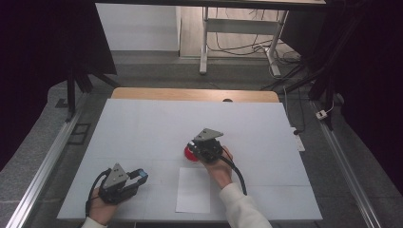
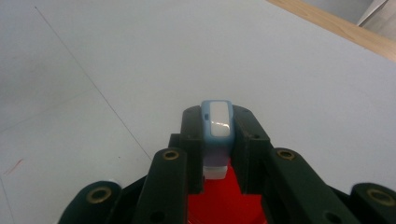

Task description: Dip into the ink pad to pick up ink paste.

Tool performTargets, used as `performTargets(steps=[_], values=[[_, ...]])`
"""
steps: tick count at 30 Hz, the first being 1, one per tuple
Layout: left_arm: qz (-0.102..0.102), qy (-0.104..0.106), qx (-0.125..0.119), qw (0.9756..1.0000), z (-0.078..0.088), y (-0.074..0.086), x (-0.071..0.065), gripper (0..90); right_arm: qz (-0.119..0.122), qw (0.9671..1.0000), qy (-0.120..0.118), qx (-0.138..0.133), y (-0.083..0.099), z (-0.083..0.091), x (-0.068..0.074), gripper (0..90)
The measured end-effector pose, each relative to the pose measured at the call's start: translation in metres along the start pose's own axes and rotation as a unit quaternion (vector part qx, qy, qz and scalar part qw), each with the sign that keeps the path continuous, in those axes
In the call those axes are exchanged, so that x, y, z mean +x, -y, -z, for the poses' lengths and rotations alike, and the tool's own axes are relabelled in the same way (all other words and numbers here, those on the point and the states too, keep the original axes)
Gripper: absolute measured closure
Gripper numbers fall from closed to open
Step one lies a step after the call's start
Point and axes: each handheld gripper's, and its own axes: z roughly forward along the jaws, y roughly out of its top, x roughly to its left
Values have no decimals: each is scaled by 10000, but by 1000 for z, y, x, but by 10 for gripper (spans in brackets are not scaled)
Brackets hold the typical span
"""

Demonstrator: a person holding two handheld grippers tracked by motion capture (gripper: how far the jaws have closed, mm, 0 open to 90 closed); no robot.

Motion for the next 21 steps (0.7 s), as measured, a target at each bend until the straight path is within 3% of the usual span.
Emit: performTargets(steps=[9, 21], values=[[-9, 10, 5, 10000, 0, 0, 0, 657, 17, 9999, 5, 170, 5, -5, 0, 754], [-9, 11, 5, 10000, 0, 0, 0, 656, 42, 9998, 48, 206, 7, -6, 0, 754]])
